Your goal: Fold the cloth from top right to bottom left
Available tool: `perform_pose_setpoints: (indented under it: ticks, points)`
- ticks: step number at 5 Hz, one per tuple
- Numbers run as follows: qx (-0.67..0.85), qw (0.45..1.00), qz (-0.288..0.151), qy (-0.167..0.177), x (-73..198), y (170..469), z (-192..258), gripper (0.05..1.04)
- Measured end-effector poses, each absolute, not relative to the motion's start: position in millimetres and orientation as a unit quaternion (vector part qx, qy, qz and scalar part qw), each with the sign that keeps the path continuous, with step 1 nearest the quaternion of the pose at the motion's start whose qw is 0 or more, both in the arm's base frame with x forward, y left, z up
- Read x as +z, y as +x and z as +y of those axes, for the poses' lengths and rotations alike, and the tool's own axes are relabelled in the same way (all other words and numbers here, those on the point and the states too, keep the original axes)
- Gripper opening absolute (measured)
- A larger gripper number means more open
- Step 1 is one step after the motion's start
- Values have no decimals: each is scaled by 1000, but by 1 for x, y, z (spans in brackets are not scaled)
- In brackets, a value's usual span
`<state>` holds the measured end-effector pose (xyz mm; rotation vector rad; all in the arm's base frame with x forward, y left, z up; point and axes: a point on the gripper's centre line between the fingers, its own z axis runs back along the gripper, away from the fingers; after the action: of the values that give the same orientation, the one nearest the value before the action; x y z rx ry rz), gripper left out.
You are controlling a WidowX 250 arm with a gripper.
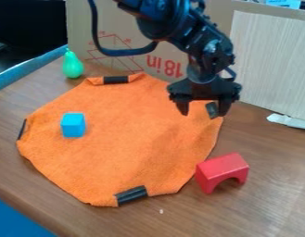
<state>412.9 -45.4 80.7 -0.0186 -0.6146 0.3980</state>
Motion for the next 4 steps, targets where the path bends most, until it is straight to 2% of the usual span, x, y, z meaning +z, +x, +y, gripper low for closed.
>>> perform_pose_setpoints:
  ticks: [2, 4]
  points:
    - [210, 928, -308, -18, 82, 437, -61, 1001]
    - [220, 926, -307, 1, 63, 445, -56, 1001]
